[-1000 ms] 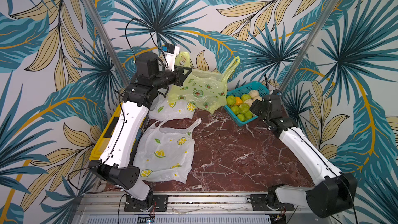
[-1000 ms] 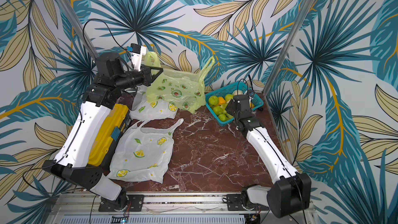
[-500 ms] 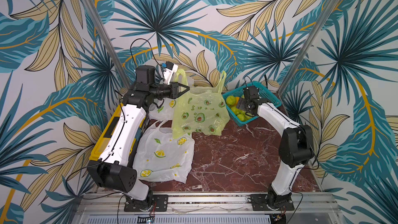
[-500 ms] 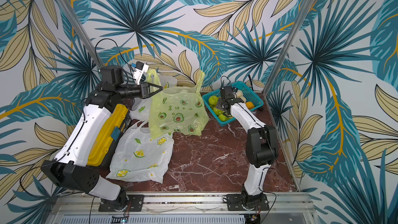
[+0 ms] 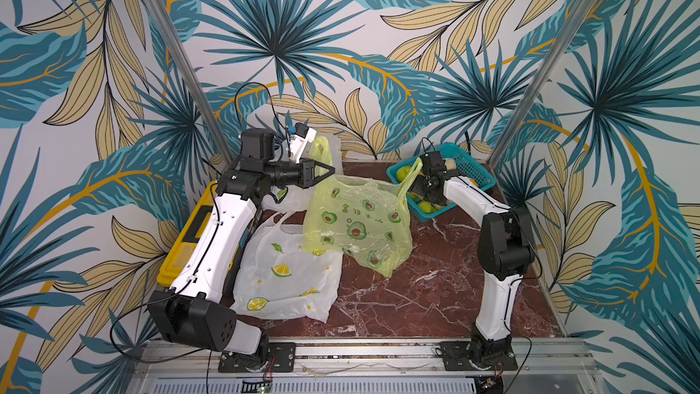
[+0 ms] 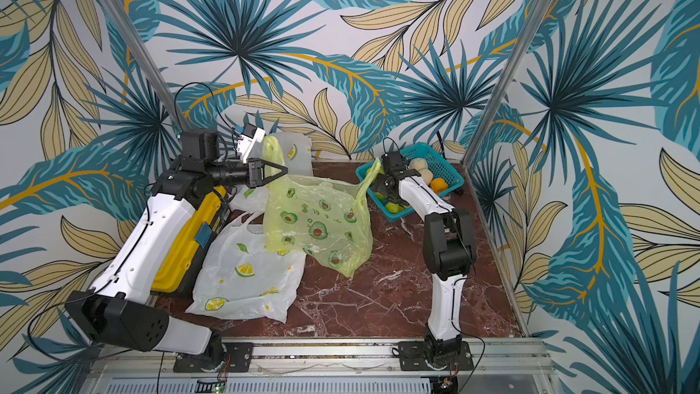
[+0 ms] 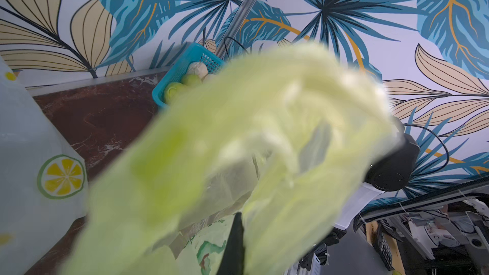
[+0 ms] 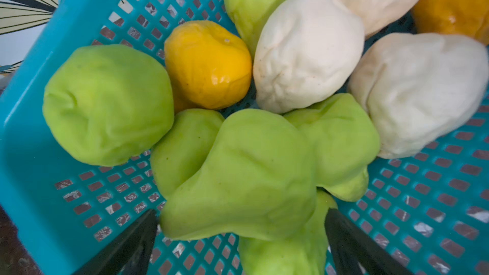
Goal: Place the pears into plastic bags & tie knots
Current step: Pick up the pear from the basket, then place the pear in the plastic bag.
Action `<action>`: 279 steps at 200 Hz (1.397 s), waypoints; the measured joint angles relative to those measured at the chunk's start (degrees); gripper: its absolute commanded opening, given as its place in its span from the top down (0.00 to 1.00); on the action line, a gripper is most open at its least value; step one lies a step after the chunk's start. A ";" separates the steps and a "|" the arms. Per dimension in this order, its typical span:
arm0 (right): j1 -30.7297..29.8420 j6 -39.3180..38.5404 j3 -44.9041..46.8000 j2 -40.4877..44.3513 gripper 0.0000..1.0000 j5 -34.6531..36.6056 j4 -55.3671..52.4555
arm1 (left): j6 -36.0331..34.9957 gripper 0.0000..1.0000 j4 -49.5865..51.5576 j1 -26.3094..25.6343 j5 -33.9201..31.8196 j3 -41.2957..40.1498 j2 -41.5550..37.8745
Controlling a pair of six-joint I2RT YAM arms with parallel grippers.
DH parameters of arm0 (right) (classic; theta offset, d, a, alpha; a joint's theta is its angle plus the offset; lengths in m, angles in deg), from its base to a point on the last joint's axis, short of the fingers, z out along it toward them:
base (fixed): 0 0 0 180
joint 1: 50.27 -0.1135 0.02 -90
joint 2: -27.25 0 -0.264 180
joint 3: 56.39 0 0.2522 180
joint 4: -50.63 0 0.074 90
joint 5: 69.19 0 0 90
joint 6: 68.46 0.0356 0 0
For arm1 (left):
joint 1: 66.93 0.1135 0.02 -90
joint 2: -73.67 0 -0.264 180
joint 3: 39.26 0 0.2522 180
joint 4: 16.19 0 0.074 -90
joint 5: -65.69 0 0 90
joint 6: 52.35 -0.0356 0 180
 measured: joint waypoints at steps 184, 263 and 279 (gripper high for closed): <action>2.58 18.43 1.84 3.10 0.70 -6.47 8.68 | -4.07 1.00 -0.04 -1.49 -1.33 -6.78 -0.70; -8.20 5.57 5.01 26.60 0.73 -12.00 8.92 | -7.28 1.00 0.07 -5.25 -1.03 -4.92 0.31; -13.29 4.44 1.62 24.48 0.73 -13.38 8.85 | -7.72 1.00 0.04 -6.14 -0.76 -3.19 0.81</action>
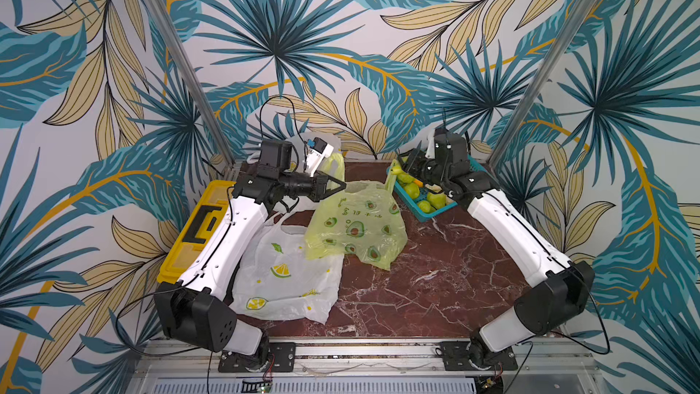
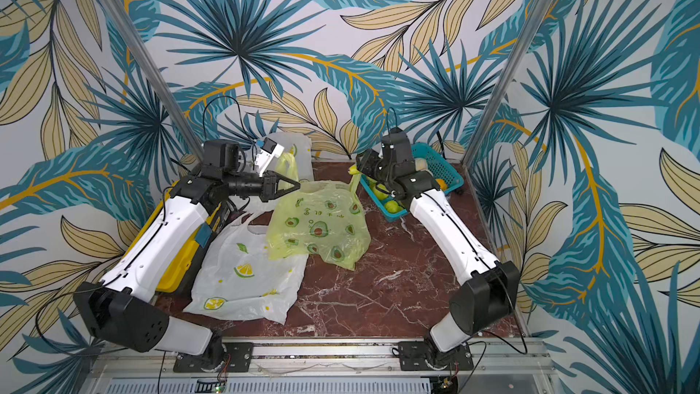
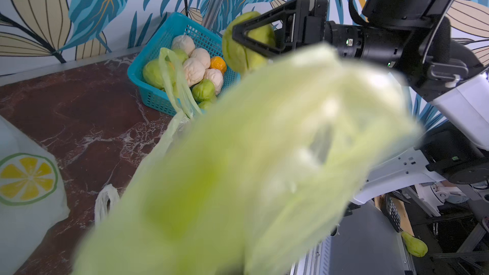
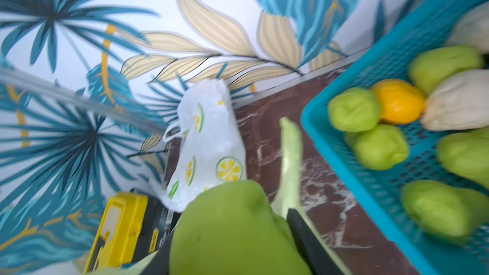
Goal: Place the pears into plastic bags & tie knots
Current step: Place the pear in the plastic bag.
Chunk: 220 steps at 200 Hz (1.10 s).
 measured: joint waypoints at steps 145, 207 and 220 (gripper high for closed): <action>-11.54 8.37 19.30 3.52 0.74 -6.05 1.53 | -4.57 1.00 0.63 -4.26 -0.09 6.08 7.19; -9.57 0.98 12.00 12.57 0.75 -5.81 -7.76 | -5.09 1.00 0.52 -5.38 1.31 9.81 7.34; -9.57 0.28 11.76 12.76 0.76 -6.49 -8.66 | -5.09 1.00 0.50 -5.88 1.68 11.04 7.63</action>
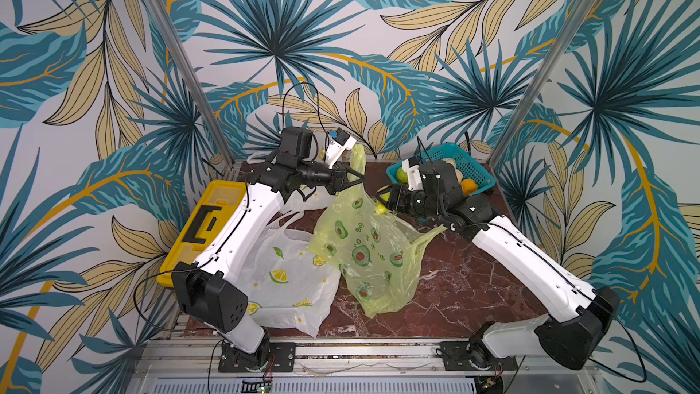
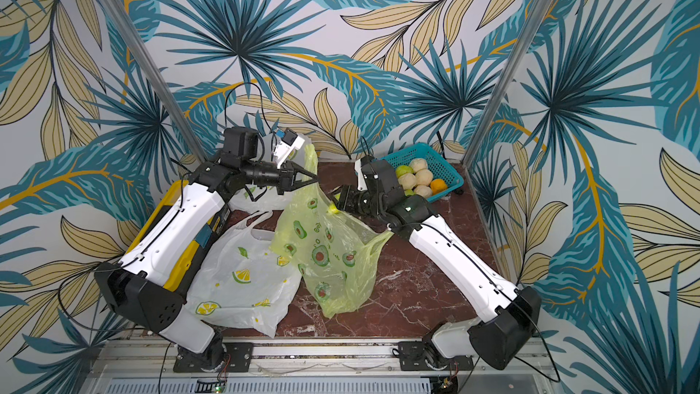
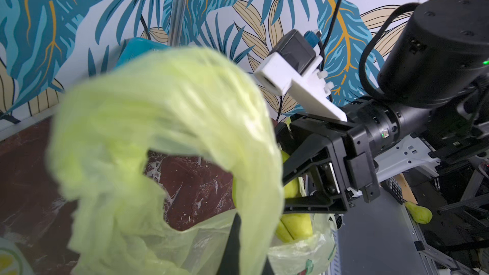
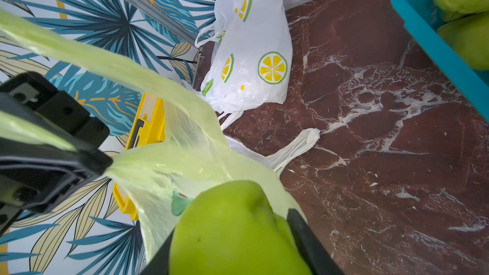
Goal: Place the pears into plastic bags & tie knots
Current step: Place the pear in the plastic bag.
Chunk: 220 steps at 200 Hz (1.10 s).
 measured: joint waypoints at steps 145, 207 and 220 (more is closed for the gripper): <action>0.44 1.62 -0.28 -19.04 0.49 4.87 8.26 | -2.45 1.00 -0.09 -0.59 3.54 -0.24 3.04; 0.37 -1.36 -3.69 -26.05 0.18 3.91 6.58 | -2.29 1.00 -0.15 0.39 -0.66 -0.24 4.11; 0.37 -2.71 -5.35 -27.54 0.14 3.91 4.57 | -2.25 1.00 -0.15 0.55 -1.51 -0.24 4.39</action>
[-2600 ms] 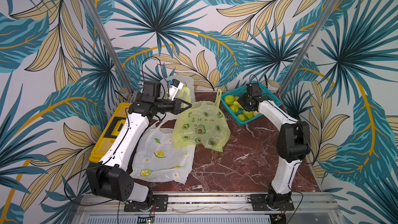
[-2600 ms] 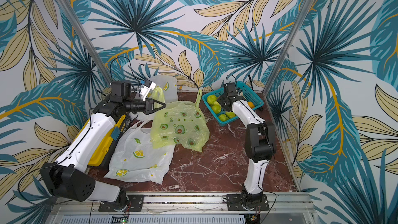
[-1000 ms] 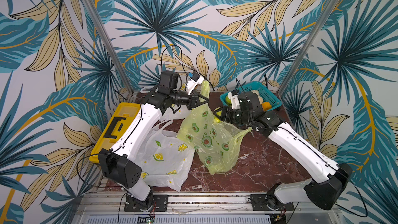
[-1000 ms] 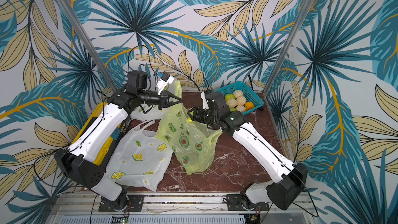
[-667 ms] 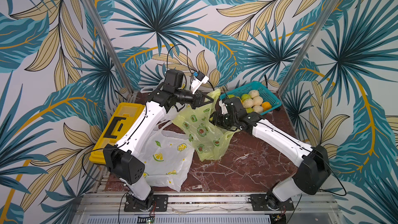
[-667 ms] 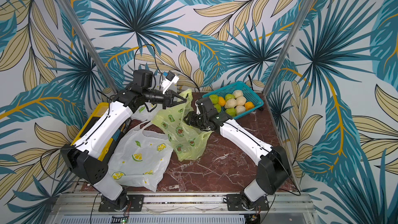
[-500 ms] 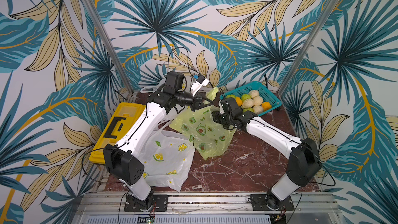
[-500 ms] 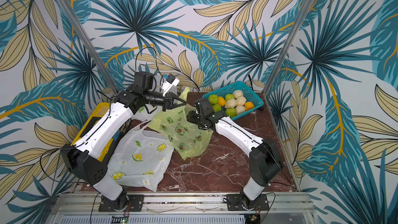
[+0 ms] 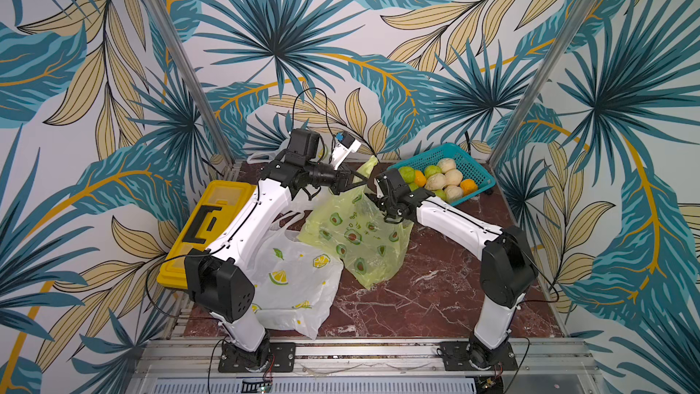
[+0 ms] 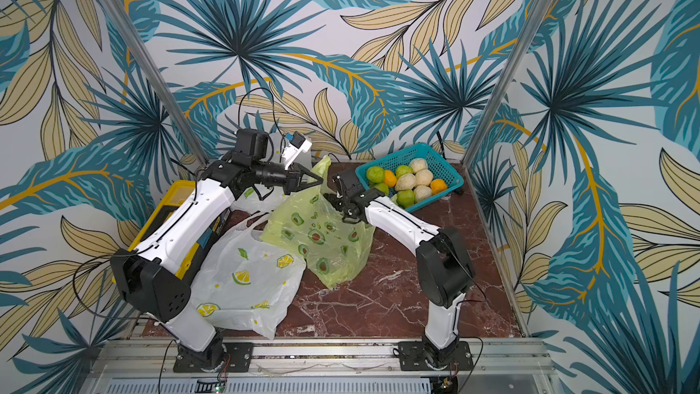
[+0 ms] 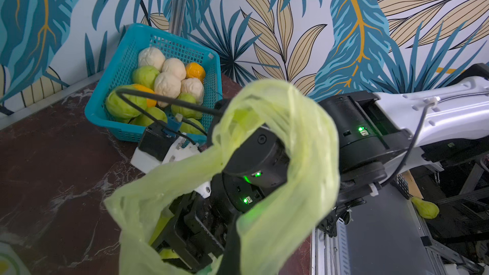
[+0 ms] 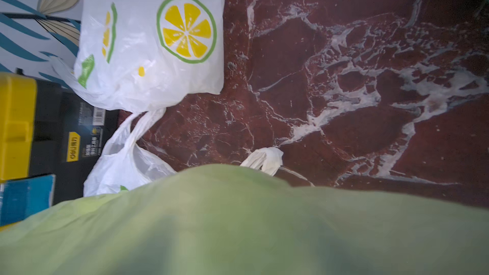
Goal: Place the pears into plastic bags & tie knots
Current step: Place the pear in the plastic bag, then pick up the pear from the basket.
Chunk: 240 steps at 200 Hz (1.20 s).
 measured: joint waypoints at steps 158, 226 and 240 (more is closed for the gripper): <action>23.74 -4.07 -6.97 5.60 0.16 16.41 -8.48 | 6.19 1.00 -0.04 5.95 -11.87 -10.10 -3.65; 26.67 -1.97 -19.61 -15.15 0.16 24.92 -11.10 | 6.80 1.00 -0.09 5.95 -8.17 -10.10 -6.36; 27.45 -0.92 -22.71 -18.29 0.16 25.35 -11.34 | 6.80 1.00 -0.09 5.68 -7.98 -10.10 -6.36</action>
